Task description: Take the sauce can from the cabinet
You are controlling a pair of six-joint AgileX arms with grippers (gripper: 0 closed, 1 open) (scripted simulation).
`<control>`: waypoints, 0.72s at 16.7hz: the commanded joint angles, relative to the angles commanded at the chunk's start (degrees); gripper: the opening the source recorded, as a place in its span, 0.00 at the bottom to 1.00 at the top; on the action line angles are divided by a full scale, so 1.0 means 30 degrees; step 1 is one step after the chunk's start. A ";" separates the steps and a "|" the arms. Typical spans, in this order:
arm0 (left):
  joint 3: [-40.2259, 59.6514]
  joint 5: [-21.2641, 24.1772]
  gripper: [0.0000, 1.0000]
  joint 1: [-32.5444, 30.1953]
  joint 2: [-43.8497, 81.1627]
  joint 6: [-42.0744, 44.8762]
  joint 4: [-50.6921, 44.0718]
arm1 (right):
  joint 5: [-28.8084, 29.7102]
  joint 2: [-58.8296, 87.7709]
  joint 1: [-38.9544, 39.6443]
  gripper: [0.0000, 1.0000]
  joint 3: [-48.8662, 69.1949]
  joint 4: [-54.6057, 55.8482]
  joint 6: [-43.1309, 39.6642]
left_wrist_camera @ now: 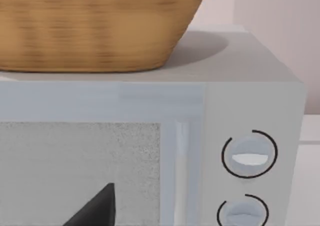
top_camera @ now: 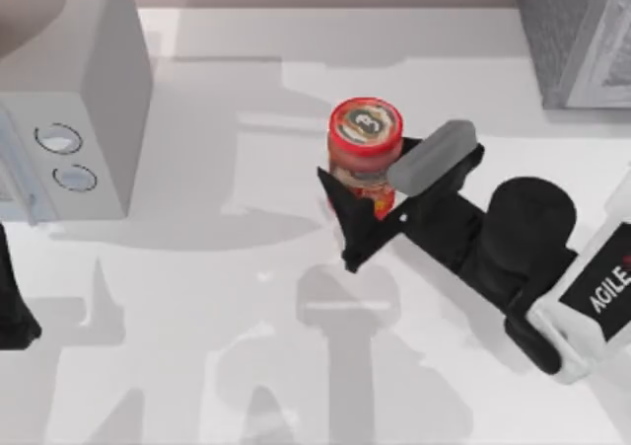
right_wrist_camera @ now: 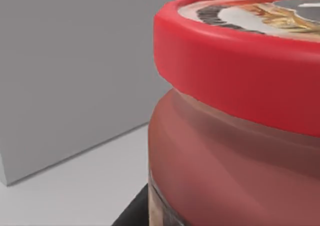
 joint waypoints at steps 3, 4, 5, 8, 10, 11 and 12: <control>0.0000 0.0000 1.00 0.0000 0.0000 0.0000 0.0000 | 0.0213 0.1461 0.0238 0.00 0.2004 -0.0468 -0.0016; 0.0000 0.0000 1.00 0.0000 0.0000 0.0000 0.0000 | 0.0299 0.1949 0.0314 0.00 0.2768 -0.0633 -0.0036; 0.0000 0.0000 1.00 0.0000 0.0000 0.0000 0.0000 | 0.0377 0.2395 0.0384 0.00 0.3464 -0.0791 -0.0058; 0.0000 0.0000 1.00 0.0000 0.0000 0.0000 0.0000 | 0.0516 0.3189 0.0509 0.00 0.4570 -0.1121 -0.0084; 0.0000 0.0000 1.00 0.0000 0.0000 0.0000 0.0000 | 0.0518 0.3199 0.0510 0.00 0.4582 -0.1126 -0.0084; 0.0000 0.0000 1.00 0.0000 0.0000 0.0000 0.0000 | 0.0518 0.3199 0.0510 0.00 0.4582 -0.1126 -0.0084; 0.0000 0.0000 1.00 0.0000 0.0000 0.0000 0.0000 | 0.0518 0.3199 0.0510 0.08 0.4582 -0.1126 -0.0084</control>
